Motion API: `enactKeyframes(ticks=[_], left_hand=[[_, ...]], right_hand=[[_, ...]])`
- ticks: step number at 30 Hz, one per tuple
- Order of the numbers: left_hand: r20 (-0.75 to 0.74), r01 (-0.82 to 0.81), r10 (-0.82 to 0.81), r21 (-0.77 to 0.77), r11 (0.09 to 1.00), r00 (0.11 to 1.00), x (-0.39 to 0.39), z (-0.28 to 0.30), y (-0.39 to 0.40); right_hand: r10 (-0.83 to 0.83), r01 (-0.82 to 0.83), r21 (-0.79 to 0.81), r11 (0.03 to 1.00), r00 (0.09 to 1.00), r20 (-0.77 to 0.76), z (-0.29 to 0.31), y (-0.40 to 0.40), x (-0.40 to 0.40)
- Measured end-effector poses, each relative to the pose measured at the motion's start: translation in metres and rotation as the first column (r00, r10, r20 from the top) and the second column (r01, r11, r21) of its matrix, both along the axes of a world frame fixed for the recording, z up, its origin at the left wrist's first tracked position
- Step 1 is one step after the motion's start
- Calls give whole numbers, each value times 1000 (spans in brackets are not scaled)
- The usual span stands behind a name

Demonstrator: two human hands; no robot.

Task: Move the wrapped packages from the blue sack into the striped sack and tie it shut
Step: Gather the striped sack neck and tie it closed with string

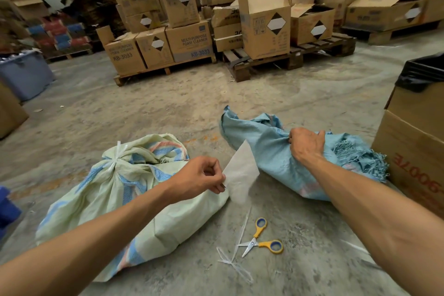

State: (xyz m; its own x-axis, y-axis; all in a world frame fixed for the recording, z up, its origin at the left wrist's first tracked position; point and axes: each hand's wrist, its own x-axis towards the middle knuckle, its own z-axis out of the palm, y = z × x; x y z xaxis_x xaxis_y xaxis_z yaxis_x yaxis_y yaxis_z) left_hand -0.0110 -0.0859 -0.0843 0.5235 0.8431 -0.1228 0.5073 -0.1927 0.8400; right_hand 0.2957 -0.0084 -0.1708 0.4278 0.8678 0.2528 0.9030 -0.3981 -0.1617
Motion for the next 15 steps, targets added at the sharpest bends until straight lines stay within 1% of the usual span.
enactKeyframes(ticks=[2,4,5,6,7,9,11,13,15], left_hand=[[-12,8,-8,8,1000,1000,-8,5,-4],[-26,-15,15,19,1000,1000,-19,11,-8],[-28,-37,38,26,999,999,-25,14,-9],[-20,-64,65,29,998,998,-29,17,-10],[-4,-94,94,21,995,996,-34,20,-10],[49,-178,180,-31,984,983,-39,24,-11],[96,-276,288,-121,953,953,-39,27,-12],[111,-356,392,-251,900,913,-39,30,-12],[120,-428,507,-395,813,853,-38,31,-11]], right_hand=[[-67,69,-67,995,997,42,-3,-4,8],[-110,117,-92,989,991,77,-7,-8,17],[-124,130,-90,987,990,71,-8,-11,20],[-130,133,-82,988,991,34,-9,-11,24],[-121,117,-83,990,992,-35,-9,-10,26],[-40,19,-88,996,969,-243,-6,-11,24],[63,-117,-96,989,894,-443,0,-12,17],[178,-300,-135,944,811,-557,8,-14,4],[315,-461,-107,881,739,-596,19,-17,-12]])
